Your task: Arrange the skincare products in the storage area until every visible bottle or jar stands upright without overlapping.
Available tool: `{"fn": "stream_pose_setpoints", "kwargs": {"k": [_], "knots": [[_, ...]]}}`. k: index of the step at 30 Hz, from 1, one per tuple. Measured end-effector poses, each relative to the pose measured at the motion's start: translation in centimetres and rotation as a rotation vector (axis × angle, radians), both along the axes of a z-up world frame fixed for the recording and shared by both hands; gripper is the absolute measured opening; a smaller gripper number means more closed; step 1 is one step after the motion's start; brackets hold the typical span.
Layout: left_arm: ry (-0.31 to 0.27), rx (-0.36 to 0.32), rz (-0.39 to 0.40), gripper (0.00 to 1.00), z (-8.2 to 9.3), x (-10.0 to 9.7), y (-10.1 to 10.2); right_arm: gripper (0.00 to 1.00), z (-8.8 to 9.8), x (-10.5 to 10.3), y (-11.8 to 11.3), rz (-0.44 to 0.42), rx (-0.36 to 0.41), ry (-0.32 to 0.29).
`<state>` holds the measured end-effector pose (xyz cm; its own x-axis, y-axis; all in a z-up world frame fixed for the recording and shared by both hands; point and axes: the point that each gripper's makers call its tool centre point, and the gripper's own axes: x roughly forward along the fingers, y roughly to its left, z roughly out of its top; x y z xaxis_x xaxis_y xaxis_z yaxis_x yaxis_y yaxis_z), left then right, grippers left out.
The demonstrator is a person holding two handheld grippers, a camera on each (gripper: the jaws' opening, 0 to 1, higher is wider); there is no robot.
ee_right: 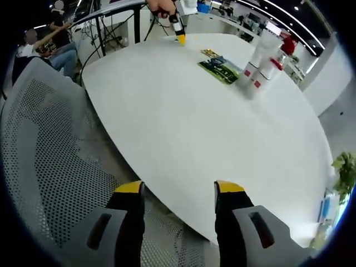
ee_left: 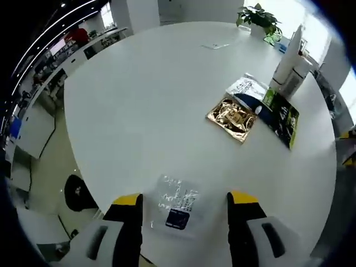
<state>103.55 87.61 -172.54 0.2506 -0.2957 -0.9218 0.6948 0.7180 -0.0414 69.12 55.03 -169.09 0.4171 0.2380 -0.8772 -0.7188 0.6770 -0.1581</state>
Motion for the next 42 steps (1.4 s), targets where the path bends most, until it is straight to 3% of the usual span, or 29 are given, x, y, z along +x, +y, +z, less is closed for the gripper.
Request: {"fn": "stream_pose_setpoints", "kwargs": {"k": [4, 6, 12, 16, 22, 32, 37, 42], "knots": [[0.022, 0.015, -0.035, 0.6, 0.0, 0.3, 0.5, 0.47, -0.2, -0.2, 0.1, 0.004, -0.004, 0.012], [0.032, 0.055, -0.091, 0.59, -0.2, 0.2, 1.0, 0.46, -0.2, -0.2, 0.1, 0.008, -0.001, 0.011], [0.066, 0.087, -0.109, 0.51, -0.1, -0.2, 1.0, 0.46, 0.0, 0.0, 0.0, -0.002, -0.003, 0.003], [0.071, 0.092, -0.061, 0.42, 0.0, -0.7, 1.0, 0.46, 0.0, 0.1, -0.1, -0.003, -0.004, -0.003], [0.056, 0.075, 0.0, 0.4, 0.0, -1.7, 0.7, 0.45, 0.3, 0.3, -0.2, -0.01, -0.007, -0.023], [0.053, 0.076, 0.006, 0.4, 0.4, -4.3, -0.4, 0.45, 0.7, 0.6, -0.2, -0.005, -0.006, -0.049], [0.02, 0.053, 0.005, 0.4, 2.1, -4.9, -1.6, 0.45, 0.7, 0.5, 0.0, 0.004, -0.003, -0.05], [-0.032, -0.017, 0.069, 0.4, 4.0, -5.7, -2.5, 0.45, 0.9, 0.5, 0.1, 0.008, 0.003, -0.059]]}}
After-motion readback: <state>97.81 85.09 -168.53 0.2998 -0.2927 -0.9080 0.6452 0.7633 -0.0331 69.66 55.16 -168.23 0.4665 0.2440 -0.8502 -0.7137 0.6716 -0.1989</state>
